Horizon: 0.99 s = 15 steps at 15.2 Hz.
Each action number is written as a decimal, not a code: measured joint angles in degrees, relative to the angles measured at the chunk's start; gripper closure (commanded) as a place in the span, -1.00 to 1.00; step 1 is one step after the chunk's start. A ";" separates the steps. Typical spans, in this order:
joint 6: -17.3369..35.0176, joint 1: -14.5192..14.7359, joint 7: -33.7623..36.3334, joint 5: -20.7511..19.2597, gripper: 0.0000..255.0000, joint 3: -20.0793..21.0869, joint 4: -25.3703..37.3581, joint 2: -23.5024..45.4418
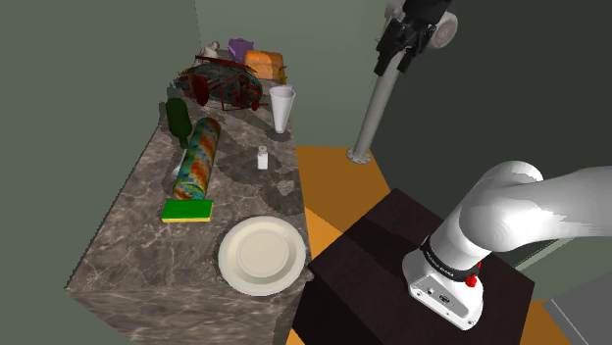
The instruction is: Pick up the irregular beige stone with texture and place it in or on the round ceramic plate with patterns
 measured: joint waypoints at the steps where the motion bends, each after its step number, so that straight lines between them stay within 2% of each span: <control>1: 0.00 0.00 0.00 0.00 -1.00 0.00 0.00 0.00; 8: 11.27 0.61 0.54 1.44 -1.00 0.84 -8.44 3.61; 15: 25.30 1.63 0.77 3.37 -1.00 1.81 -13.64 13.12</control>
